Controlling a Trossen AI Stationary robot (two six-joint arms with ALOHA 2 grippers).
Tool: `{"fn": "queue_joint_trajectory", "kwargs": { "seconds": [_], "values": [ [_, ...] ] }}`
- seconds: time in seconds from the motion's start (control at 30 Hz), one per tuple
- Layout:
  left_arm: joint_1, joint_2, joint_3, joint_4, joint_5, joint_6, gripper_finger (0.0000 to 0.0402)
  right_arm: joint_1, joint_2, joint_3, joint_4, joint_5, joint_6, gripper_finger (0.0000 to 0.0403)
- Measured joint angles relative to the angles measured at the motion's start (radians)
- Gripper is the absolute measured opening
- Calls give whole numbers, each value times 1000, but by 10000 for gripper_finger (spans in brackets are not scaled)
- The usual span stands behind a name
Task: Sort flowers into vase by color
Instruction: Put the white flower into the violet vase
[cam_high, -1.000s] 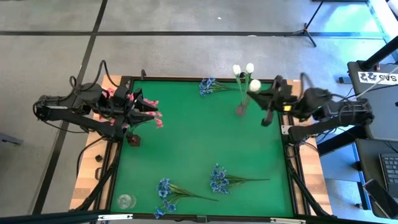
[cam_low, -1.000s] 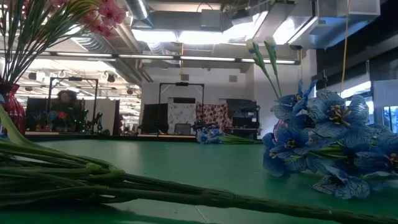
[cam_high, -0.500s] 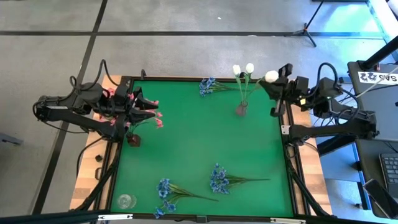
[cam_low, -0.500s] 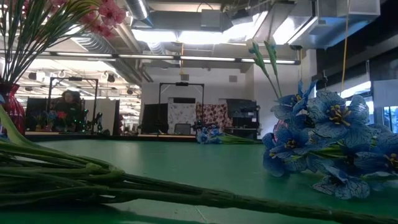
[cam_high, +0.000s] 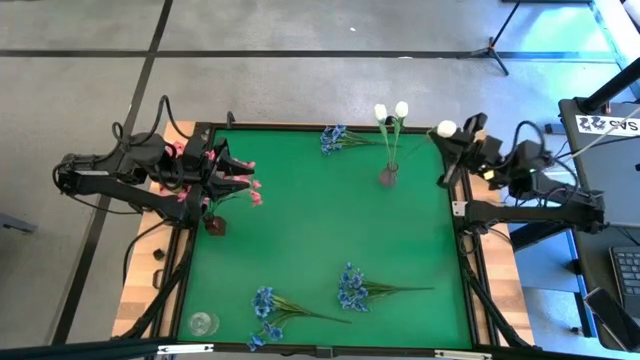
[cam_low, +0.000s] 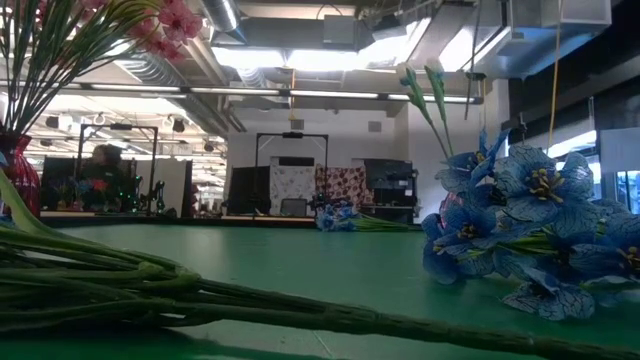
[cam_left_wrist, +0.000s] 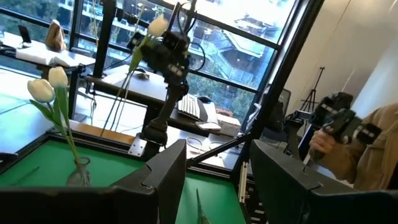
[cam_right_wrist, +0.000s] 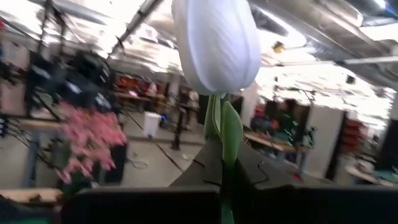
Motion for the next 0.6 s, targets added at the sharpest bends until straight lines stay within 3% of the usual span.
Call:
{"fn": "queue_joint_trajectory", "kwargs": {
  "seconds": [0.13,0.3,0.6],
  "values": [
    [0,0,0,0,0,1,174,0,-11,-103,85,99,-53,3],
    [0,0,0,1,0,0,174,-37,32,-186,198,148,-54,3],
    [0,0,0,3,0,-33,174,-169,84,-217,227,66,47,3]
  ]
}}
